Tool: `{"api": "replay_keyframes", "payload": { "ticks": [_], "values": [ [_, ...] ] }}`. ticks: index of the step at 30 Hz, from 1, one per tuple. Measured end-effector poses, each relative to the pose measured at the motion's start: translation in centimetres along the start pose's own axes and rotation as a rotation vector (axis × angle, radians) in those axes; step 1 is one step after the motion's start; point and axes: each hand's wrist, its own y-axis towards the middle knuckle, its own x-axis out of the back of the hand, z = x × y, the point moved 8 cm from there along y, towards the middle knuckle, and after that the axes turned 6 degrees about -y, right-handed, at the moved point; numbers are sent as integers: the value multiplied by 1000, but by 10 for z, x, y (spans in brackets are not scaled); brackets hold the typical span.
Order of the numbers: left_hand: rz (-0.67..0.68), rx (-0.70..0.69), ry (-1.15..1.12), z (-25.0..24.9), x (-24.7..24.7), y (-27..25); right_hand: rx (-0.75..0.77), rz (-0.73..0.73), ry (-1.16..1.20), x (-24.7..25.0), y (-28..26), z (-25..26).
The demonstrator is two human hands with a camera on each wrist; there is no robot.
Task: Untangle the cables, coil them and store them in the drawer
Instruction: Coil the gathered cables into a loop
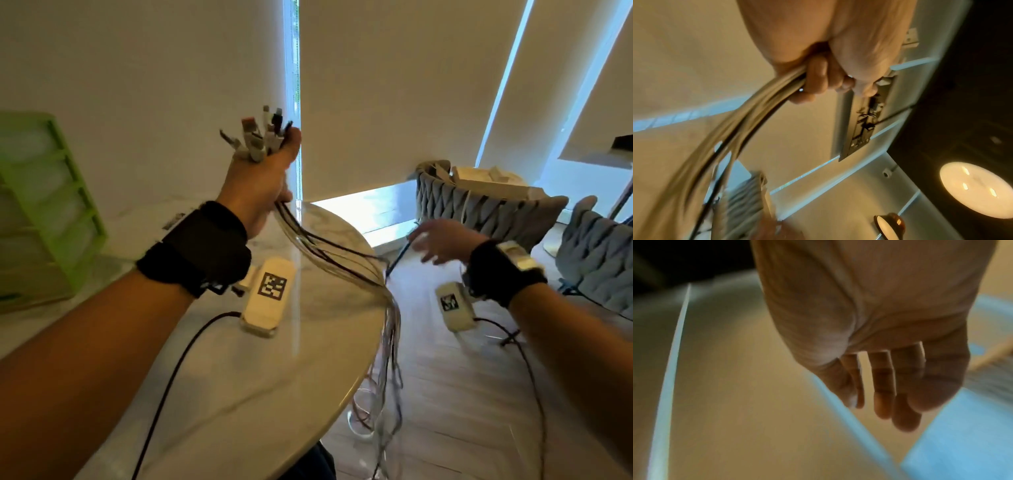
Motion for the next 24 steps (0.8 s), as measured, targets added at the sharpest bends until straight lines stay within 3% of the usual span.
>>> {"api": "replay_keyframes", "payload": {
  "ticks": [3,6,8,12,14,17,21,24],
  "values": [
    [-28,115,-154,20,-7,-2,312,-80,412,19,-42,107],
    [-54,197,-273,26,-9,-11,575,90,223,-24,-78,190],
    [-83,238,-276,29,3,-14,571,220,190,-61,-86,207],
    [-131,256,-430,29,46,-16,492,318,394,-84,-96,216],
    [-150,268,-336,34,68,-20,571,332,283,-89,-110,230],
    [-91,352,-219,46,93,-28,721,198,40,-89,-120,253],
    [114,553,2,59,136,-56,737,195,-183,-90,-109,260],
    [138,515,292,45,177,-64,732,224,-444,-92,-98,269]
  ]
}}
